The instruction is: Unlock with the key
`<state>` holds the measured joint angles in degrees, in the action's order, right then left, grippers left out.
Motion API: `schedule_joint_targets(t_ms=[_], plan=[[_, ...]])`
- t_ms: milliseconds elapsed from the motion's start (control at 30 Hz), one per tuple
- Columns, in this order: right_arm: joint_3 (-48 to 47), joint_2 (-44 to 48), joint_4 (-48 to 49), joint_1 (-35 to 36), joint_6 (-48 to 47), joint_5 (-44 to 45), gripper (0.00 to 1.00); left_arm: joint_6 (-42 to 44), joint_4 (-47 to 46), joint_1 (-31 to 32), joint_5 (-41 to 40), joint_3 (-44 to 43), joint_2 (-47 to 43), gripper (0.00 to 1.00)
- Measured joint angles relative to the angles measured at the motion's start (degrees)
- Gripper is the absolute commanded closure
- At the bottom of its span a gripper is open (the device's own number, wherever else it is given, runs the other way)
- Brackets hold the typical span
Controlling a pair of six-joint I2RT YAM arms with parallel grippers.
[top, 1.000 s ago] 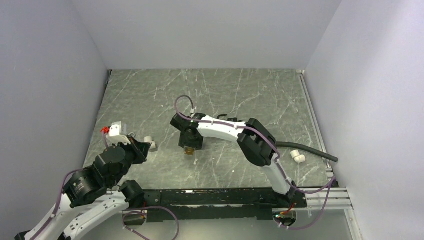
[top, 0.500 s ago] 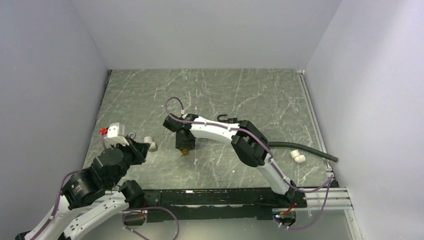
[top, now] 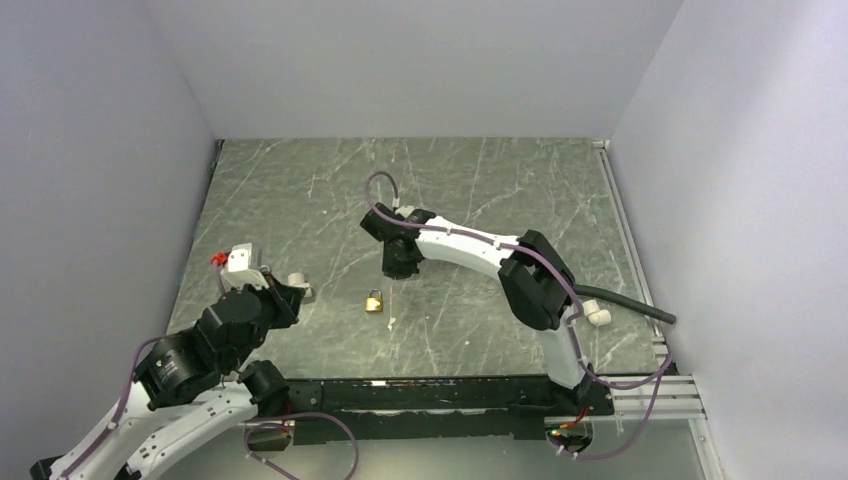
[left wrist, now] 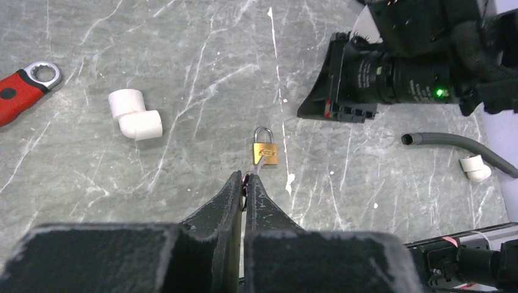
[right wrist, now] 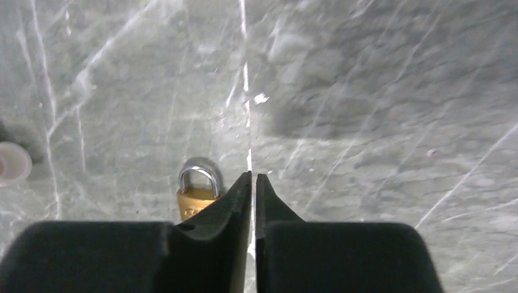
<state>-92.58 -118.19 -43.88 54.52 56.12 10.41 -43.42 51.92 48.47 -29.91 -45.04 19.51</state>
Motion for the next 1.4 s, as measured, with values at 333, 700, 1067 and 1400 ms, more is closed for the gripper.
schedule_joint_targets(t_ms=[333, 700, 1067, 1400], plan=[[-3.6, -2.7, -4.3, 0.9, -6.2, -1.8, 0.00, -0.1, 1.8, 0.0, 0.0, -1.1, 0.7, 1.00], [-16.0, -7.6, -9.2, 6.3, 1.0, -1.3, 0.17, 0.8, 4.1, 0.0, -1.0, -6.6, 1.6, 1.00], [-29.0, -20.6, -20.9, 6.3, 6.4, 1.2, 0.26, 0.9, 4.6, 0.0, -1.0, -6.5, -1.2, 1.00], [-23.0, -17.3, -19.7, 7.2, 8.2, 1.0, 0.33, 1.0, 4.6, 0.0, -0.9, -6.5, -1.8, 1.00]])
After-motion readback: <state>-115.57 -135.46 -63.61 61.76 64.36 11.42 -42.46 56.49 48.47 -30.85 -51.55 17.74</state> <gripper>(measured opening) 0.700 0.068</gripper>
